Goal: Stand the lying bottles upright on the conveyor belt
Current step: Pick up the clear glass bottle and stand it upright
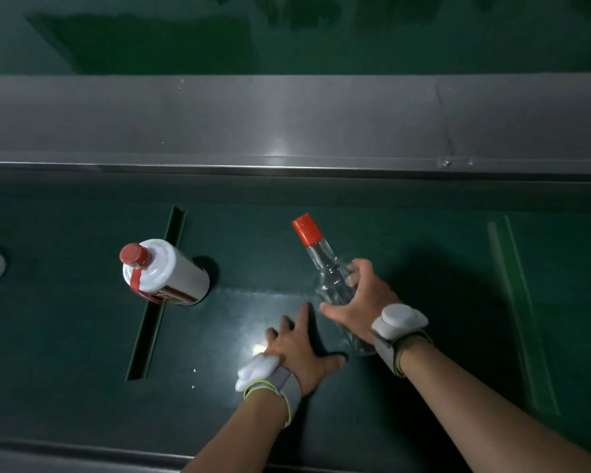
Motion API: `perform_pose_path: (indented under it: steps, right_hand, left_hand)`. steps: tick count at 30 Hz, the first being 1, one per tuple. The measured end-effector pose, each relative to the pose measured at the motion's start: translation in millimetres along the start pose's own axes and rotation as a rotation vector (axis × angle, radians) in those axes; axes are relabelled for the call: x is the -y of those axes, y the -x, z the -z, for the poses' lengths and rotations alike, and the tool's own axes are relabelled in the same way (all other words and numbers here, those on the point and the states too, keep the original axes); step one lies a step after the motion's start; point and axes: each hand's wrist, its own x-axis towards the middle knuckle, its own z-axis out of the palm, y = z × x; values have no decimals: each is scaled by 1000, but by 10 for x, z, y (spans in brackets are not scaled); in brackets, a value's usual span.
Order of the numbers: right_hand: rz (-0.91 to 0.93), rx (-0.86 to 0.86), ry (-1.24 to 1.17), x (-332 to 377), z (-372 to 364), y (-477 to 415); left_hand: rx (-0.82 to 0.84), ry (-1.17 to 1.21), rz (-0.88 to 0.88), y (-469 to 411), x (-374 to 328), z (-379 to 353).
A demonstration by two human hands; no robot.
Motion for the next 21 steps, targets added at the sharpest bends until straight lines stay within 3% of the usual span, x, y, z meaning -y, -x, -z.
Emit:
perform_pose_path:
  steps: [4, 14, 21]
  right_hand:
    - [48, -125, -109, 94, -14, 203]
    - [223, -185, -310, 361, 207, 770]
    - [218, -147, -415, 516, 266, 1056]
  left_hand:
    - [-89, 312, -66, 97, -284, 163]
    - [-235, 552, -284, 478, -307, 373]
    - [-295, 593, -321, 705, -190, 539]
